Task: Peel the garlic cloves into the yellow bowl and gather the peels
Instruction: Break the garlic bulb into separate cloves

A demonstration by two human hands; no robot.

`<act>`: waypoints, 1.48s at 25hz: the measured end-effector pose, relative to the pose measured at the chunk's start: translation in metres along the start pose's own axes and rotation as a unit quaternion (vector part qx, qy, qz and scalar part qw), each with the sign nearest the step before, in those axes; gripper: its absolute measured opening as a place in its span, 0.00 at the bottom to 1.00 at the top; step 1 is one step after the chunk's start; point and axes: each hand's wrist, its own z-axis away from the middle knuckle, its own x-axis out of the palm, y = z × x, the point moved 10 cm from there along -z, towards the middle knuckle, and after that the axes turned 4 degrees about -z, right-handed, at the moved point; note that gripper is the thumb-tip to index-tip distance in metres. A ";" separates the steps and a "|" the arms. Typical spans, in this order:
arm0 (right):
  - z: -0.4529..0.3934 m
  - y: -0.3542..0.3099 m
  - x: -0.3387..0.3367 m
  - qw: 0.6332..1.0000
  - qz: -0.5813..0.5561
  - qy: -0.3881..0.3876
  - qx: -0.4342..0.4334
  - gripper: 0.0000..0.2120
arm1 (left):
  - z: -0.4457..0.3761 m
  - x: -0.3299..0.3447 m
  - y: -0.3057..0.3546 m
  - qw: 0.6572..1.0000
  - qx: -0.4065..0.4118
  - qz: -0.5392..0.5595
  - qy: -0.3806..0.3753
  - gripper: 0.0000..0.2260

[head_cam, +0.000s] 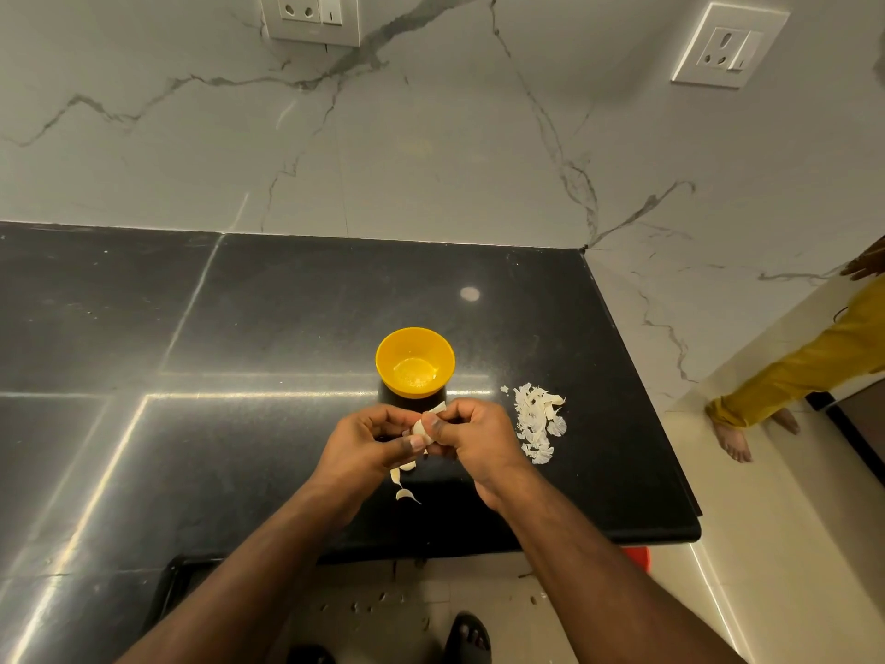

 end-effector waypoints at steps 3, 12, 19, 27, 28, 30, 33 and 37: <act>0.001 -0.002 0.001 0.999 -0.036 -0.003 -0.004 0.05 | 0.000 -0.001 0.001 1.000 -0.001 0.022 0.001 0.09; 0.005 0.001 -0.010 0.998 -0.061 0.004 -0.001 0.04 | -0.004 0.001 -0.003 0.997 -0.039 0.043 0.045 0.06; 0.007 0.006 -0.025 0.993 -0.107 0.043 -0.004 0.03 | -0.004 0.015 -0.007 0.988 -0.093 0.111 0.052 0.05; 0.015 0.009 -0.116 0.963 -0.188 0.191 0.028 0.10 | -0.016 0.065 -0.012 0.998 -0.046 -0.048 -0.003 0.04; 0.017 0.010 -0.127 0.963 -0.179 0.198 0.032 0.11 | -0.019 0.073 -0.009 0.996 -0.031 -0.088 -0.008 0.04; 0.020 0.013 -0.140 0.966 -0.169 0.191 0.037 0.09 | -0.030 0.093 -0.002 0.983 0.000 -0.183 -0.011 0.06; 0.022 0.017 -0.147 0.967 -0.191 0.162 0.037 0.07 | -0.045 0.118 0.014 0.961 0.033 -0.274 -0.008 0.04; 0.022 0.017 -0.161 0.974 -0.171 0.145 0.022 0.14 | -0.055 0.135 0.022 0.944 0.048 -0.327 -0.008 0.10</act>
